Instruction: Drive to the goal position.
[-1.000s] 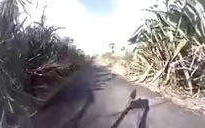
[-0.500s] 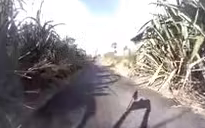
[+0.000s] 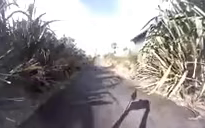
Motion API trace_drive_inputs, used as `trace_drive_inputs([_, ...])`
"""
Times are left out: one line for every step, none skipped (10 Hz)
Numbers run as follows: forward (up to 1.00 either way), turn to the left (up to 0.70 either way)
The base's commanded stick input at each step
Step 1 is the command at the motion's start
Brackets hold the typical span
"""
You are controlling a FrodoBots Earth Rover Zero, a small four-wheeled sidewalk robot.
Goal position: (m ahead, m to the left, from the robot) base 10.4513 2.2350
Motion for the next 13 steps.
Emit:
trace_drive_inputs([0.7, -0.35])
trace_drive_inputs([0.7, -0.35])
trace_drive_inputs([0.7, -0.35])
trace_drive_inputs([0.7, -0.35])
trace_drive_inputs([0.7, -0.35])
trace_drive_inputs([0.7, -0.35])
trace_drive_inputs([0.7, -0.35])
trace_drive_inputs([0.7, -0.35])
trace_drive_inputs([0.7, -0.35])
trace_drive_inputs([0.7, -0.23])
trace_drive_inputs([0.7, -0.1])
trace_drive_inputs([0.7, -0.01])
trace_drive_inputs([0.7, 0.0])
